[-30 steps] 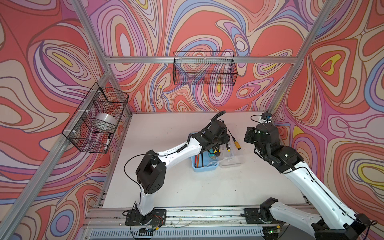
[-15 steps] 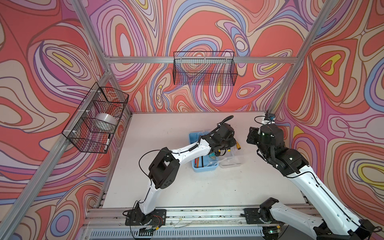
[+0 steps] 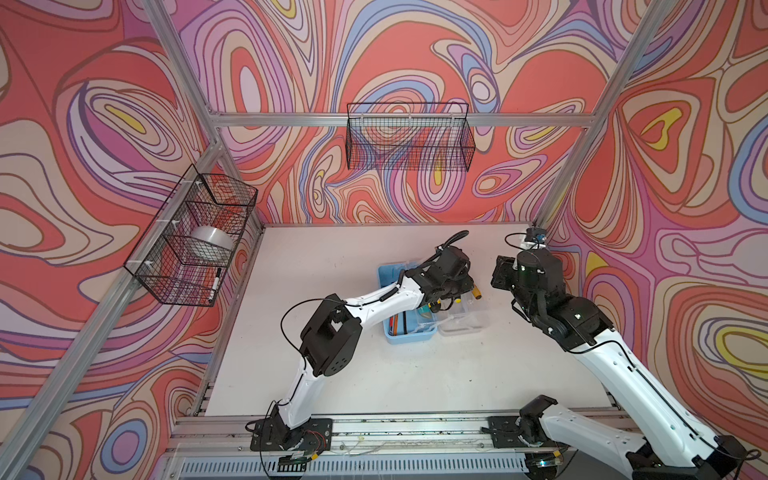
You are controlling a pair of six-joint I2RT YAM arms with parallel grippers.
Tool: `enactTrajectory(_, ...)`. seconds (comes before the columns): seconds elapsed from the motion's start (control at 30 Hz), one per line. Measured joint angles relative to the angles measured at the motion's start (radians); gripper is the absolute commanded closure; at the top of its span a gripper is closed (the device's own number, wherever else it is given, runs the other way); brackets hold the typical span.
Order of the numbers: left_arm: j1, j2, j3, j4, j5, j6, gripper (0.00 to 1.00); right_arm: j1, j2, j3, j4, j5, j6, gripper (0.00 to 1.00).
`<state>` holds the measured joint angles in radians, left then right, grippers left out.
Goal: Pack the tool kit
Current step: 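Lower the clear screwdriver into the clear compartment and open the left gripper, then draw the left gripper back while the right gripper moves to the clear lid edge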
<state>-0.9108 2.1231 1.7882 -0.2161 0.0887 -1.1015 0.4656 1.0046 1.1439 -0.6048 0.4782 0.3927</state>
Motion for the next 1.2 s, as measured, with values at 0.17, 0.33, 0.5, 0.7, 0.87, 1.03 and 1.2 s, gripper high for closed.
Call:
enactTrajectory(0.17,0.000,0.001,0.003,-0.013,-0.003,0.010,0.53,0.000,0.002,0.000,0.001,-0.001,0.000,0.66)
enactTrajectory(0.33,0.000,-0.002,0.018,-0.029,-0.024,0.051,0.37,-0.001,0.007,-0.005,0.012,-0.001,-0.002,0.66)
enactTrajectory(0.5,0.001,-0.045,0.019,-0.092,-0.090,0.143,0.00,-0.050,0.007,-0.033,0.032,-0.044,-0.006,0.62)
enactTrajectory(0.7,0.033,-0.206,-0.011,-0.188,-0.179,0.245,0.00,-0.166,0.004,-0.083,0.035,-0.149,0.005,0.51)
enactTrajectory(0.87,0.092,-0.401,-0.166,-0.216,-0.325,0.396,0.00,-0.208,-0.045,-0.143,0.011,-0.195,0.027,0.46)
enactTrajectory(1.03,0.109,-0.560,-0.383,-0.221,-0.445,0.516,0.00,-0.251,-0.048,-0.144,-0.061,-0.194,0.063,0.45)
enactTrajectory(1.2,0.281,-0.661,-0.566,-0.238,-0.312,0.502,0.00,-0.383,-0.089,-0.171,-0.109,-0.287,0.106,0.49)
